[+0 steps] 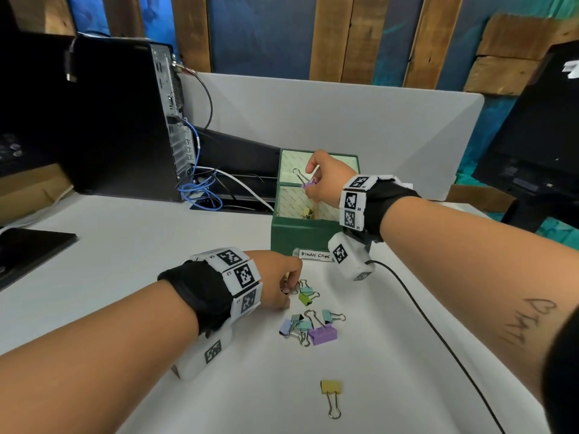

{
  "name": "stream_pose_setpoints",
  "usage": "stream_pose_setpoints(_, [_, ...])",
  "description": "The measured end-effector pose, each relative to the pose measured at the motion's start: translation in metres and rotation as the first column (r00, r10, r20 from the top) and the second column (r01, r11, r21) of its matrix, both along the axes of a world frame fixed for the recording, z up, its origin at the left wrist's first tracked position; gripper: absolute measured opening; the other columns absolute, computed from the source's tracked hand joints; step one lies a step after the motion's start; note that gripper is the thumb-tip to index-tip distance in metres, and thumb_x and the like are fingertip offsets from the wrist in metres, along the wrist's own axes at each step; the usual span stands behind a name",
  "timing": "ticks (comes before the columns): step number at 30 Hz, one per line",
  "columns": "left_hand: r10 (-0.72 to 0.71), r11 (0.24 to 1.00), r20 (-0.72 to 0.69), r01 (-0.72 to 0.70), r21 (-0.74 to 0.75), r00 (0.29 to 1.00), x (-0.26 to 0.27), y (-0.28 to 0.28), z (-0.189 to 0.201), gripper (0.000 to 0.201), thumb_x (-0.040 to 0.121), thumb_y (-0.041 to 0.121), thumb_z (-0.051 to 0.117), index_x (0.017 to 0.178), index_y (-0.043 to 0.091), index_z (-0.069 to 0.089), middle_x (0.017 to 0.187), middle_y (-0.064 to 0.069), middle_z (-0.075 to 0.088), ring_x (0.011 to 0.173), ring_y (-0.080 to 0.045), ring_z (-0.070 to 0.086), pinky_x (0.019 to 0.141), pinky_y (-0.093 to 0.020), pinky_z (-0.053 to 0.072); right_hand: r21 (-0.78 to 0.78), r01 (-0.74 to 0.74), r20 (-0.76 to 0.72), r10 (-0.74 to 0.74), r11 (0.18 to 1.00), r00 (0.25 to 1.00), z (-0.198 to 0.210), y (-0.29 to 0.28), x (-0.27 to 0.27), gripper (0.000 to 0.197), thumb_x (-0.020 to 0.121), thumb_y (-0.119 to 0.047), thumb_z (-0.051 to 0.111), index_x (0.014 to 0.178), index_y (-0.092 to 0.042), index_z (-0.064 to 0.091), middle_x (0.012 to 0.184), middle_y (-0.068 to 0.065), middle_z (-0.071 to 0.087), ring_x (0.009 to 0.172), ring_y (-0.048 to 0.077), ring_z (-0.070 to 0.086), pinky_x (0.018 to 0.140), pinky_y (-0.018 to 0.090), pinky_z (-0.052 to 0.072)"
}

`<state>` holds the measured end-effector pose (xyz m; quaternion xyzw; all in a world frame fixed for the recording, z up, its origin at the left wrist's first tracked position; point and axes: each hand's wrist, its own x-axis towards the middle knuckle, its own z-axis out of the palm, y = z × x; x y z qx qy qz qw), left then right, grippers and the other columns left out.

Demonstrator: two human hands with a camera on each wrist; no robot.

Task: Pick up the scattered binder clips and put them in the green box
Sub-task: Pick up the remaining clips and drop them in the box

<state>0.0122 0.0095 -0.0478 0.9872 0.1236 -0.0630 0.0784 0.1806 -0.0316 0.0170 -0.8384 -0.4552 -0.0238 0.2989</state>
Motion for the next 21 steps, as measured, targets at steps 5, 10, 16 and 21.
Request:
stream_pose_setpoints(5, [0.026, 1.000, -0.035, -0.026, 0.013, 0.999, 0.000, -0.001, 0.003, 0.027, 0.074, 0.024, 0.069, 0.088, 0.027, 0.047, 0.099, 0.006, 0.058, 0.086, -0.017, 0.054, 0.076, -0.029, 0.047, 0.015, -0.033, -0.067, 0.034, 0.999, 0.997, -0.010, -0.010, 0.000, 0.025, 0.082, -0.009, 0.057, 0.103, -0.017, 0.046, 0.107, 0.004, 0.057, 0.084, 0.020, 0.057, 0.064, 0.026, 0.044])
stream_pose_setpoints(10, [0.034, 0.999, -0.002, -0.034, 0.006, 0.999, 0.000, 0.002, 0.001, 0.020, 0.074, 0.023, 0.066, 0.085, 0.027, 0.050, 0.093, 0.008, 0.055, 0.081, -0.015, 0.052, 0.071, -0.026, 0.045, -0.235, -0.218, 0.062, 0.239, 0.947, 0.969, -0.006, -0.048, -0.026, 0.017, 0.082, -0.010, 0.059, 0.091, -0.024, 0.059, 0.096, -0.010, 0.059, 0.090, 0.012, 0.061, 0.077, 0.024, 0.050])
stream_pose_setpoints(16, [0.020, 1.000, 0.133, -0.019, -0.008, 0.991, -0.008, 0.009, 0.013, 0.013, 0.079, 0.027, 0.063, 0.086, 0.026, 0.053, 0.091, 0.009, 0.055, 0.080, -0.012, 0.053, 0.071, -0.026, 0.046, -0.662, -0.533, -0.264, 0.501, 0.527, 0.824, -0.018, -0.092, -0.067, 0.029, 0.082, -0.013, 0.065, 0.107, -0.029, 0.066, 0.105, -0.003, 0.061, 0.081, 0.012, 0.056, 0.075, 0.024, 0.048])
stream_pose_setpoints(21, [0.090, 0.994, 0.275, -0.068, -0.090, 0.957, -0.008, 0.029, 0.040, 0.013, 0.079, 0.023, 0.064, 0.092, 0.024, 0.060, 0.083, 0.016, 0.055, 0.068, 0.001, 0.050, 0.062, -0.016, 0.043, -0.720, -0.565, -0.300, 0.554, 0.403, 0.777, -0.039, -0.096, -0.074, 0.040, 0.081, -0.014, 0.067, 0.118, -0.029, 0.062, 0.101, -0.006, 0.049, 0.072, 0.001, 0.047, 0.074, 0.016, 0.043])
